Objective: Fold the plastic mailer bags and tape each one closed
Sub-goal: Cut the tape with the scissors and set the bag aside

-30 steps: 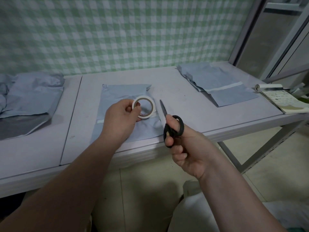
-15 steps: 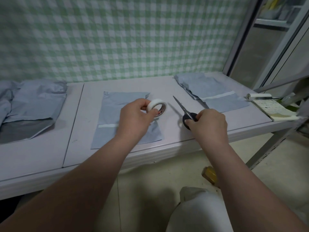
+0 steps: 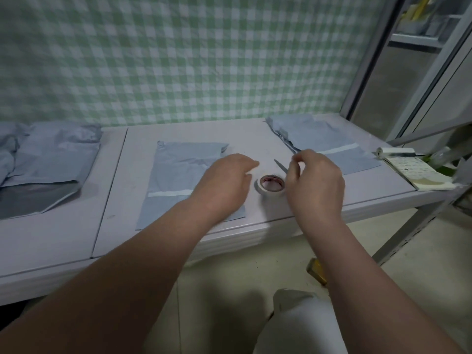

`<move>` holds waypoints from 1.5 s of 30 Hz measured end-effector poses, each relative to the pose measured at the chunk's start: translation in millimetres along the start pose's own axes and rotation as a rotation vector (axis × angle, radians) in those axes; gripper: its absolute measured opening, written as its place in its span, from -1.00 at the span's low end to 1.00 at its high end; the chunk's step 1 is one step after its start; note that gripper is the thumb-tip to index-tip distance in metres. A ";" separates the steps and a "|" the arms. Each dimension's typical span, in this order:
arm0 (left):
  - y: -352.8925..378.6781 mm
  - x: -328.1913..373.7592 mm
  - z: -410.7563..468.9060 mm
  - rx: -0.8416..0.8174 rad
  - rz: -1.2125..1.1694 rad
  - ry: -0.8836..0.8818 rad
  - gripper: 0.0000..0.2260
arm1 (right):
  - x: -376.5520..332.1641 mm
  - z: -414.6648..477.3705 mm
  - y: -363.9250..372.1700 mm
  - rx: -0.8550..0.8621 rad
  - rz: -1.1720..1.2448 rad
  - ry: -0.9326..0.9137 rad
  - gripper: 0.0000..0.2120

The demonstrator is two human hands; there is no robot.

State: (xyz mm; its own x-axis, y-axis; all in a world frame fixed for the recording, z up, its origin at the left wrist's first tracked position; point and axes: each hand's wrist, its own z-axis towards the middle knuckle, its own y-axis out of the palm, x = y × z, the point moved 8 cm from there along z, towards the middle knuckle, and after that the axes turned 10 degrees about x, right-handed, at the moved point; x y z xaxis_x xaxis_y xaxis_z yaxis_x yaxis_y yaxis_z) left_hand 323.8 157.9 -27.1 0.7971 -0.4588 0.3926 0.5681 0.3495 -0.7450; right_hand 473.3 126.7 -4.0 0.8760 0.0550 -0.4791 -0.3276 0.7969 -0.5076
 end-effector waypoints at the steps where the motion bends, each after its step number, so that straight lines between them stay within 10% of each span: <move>1: -9.1 -13.2 -3.2 0.035 0.035 -0.040 -0.68 | -13.1 -3.1 -0.2 0.012 0.077 -0.042 -0.84; 8: -8.5 -70.3 -53.2 -0.293 0.195 -0.155 -0.52 | -109.9 -67.6 55.7 -0.523 0.465 -0.238 -0.78; 13: -17.3 -91.9 -72.0 -0.370 0.359 -0.226 -0.48 | -107.5 -98.1 90.7 -0.797 0.183 -0.312 -0.62; 36: -53.0 -109.4 -108.1 -0.343 0.371 -0.379 -0.49 | -92.0 -89.5 73.2 -0.704 -0.125 -0.184 -0.70; 45: -100.8 -109.0 -97.1 0.113 -0.174 -0.729 -0.88 | -66.5 -55.7 76.4 -0.640 -0.017 0.128 -0.81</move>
State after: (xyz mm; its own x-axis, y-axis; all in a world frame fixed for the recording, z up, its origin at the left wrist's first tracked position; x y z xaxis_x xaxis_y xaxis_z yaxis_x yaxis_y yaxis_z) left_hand 159.9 93.4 -47.2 0.6052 0.1271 0.7858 0.6843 0.4213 -0.5952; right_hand 370.3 150.4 -50.9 0.8469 -0.0580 -0.5285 -0.4947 0.2787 -0.8232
